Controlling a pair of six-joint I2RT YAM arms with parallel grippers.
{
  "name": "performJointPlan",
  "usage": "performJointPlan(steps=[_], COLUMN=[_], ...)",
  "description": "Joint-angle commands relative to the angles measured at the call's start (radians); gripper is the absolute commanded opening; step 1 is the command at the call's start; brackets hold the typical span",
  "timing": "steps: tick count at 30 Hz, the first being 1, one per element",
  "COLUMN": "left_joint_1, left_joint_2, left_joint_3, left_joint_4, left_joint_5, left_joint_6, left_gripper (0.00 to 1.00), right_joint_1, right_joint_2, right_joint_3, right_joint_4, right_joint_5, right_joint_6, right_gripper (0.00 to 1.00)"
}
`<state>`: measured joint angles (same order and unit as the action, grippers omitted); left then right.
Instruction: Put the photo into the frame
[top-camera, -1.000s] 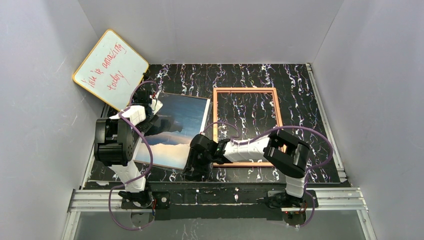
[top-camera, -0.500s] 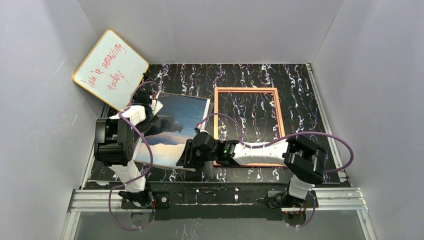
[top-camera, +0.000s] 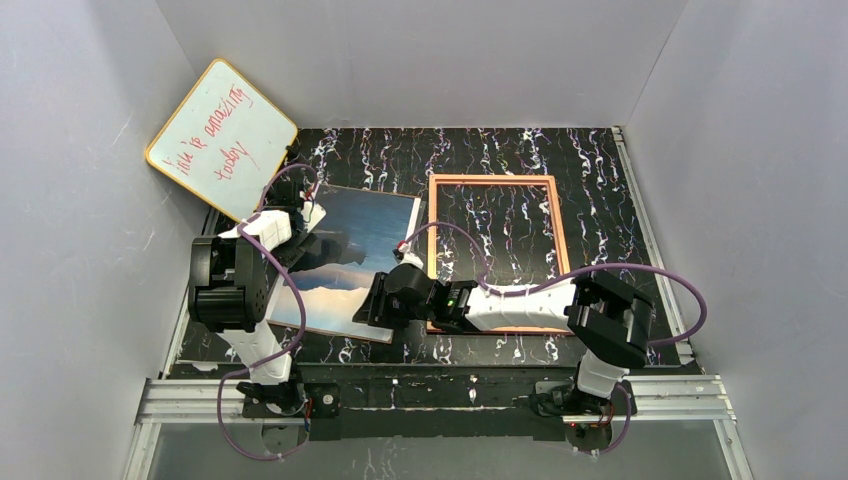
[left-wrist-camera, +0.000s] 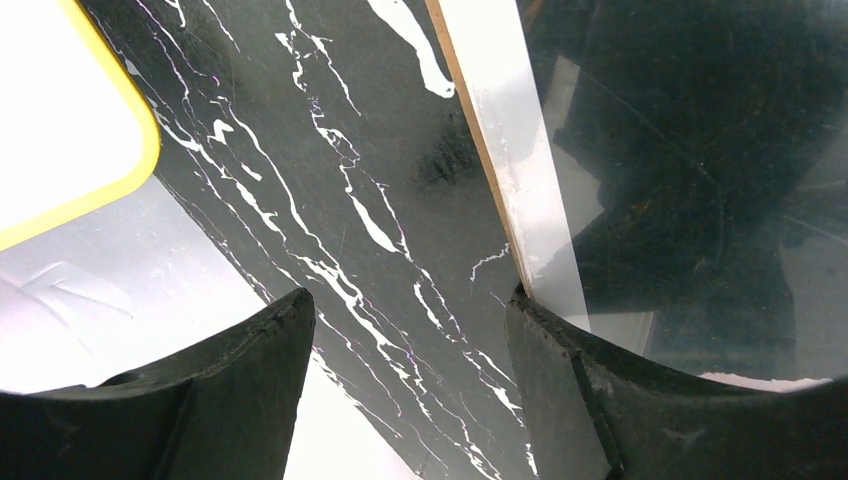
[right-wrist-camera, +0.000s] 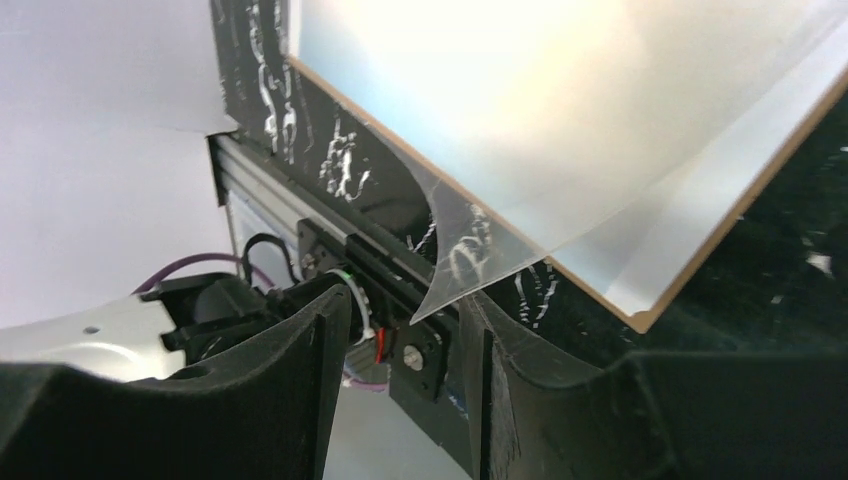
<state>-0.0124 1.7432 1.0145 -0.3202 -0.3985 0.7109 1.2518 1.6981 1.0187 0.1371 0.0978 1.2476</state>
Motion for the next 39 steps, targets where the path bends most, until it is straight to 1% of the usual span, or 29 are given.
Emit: performJointPlan(steps=[1,6,14,20,23,28,31,33,35,36,37,39], left_joint_1=[-0.018,-0.017,-0.018,-0.018,-0.017,-0.017,-0.016,-0.011,-0.004,-0.001,0.001,0.003], left_joint_2=[0.010,0.012,0.017,0.023,0.028,0.033,0.032,0.028,0.021,0.015,0.010,0.004], left_joint_3=[-0.013,-0.010,-0.006,0.003,0.007,0.030,0.069,0.115,0.174,0.205,0.240,0.308], left_joint_4=[-0.117,-0.123,-0.133,-0.141,-0.147,-0.173,-0.209,-0.252,-0.294,-0.309,-0.327,-0.366], left_joint_5=[0.128,0.135,0.137,0.138,0.139,0.146,0.153,0.168,0.174,0.169,0.168,0.175], left_joint_6=[-0.019,-0.022,-0.022,-0.017,-0.016,-0.020,-0.031,-0.044,-0.056,-0.063,-0.068,-0.073], left_gripper=[0.69,0.68,0.67,0.66,0.66,0.64,0.65,0.68,0.75,0.91,0.97,0.98], right_joint_1=[-0.008,-0.009,-0.009,-0.008,-0.009,-0.008,-0.008,-0.008,-0.009,-0.009,-0.011,-0.017], right_joint_2=[-0.006,-0.004,-0.011,-0.017,-0.028,-0.058,-0.066,-0.072,-0.089,-0.103,-0.122,-0.177], right_joint_3=[-0.016,-0.068,-0.087,-0.118,-0.126,-0.156,-0.134,-0.088,-0.054,-0.041,-0.032,-0.035], right_joint_4=[-0.048,-0.045,-0.045,0.011,0.006,0.052,0.050,0.017,-0.027,-0.049,-0.081,-0.132], right_joint_5=[0.132,0.126,0.182,0.220,0.252,0.330,0.335,0.327,0.318,0.315,0.318,0.335], right_joint_6=[0.016,0.070,0.080,0.079,0.091,0.087,0.026,-0.037,-0.100,-0.131,-0.153,-0.183], right_gripper=[0.53,0.52,0.47,0.44,0.36,0.16,0.01,0.01,0.01,0.01,0.01,0.01])
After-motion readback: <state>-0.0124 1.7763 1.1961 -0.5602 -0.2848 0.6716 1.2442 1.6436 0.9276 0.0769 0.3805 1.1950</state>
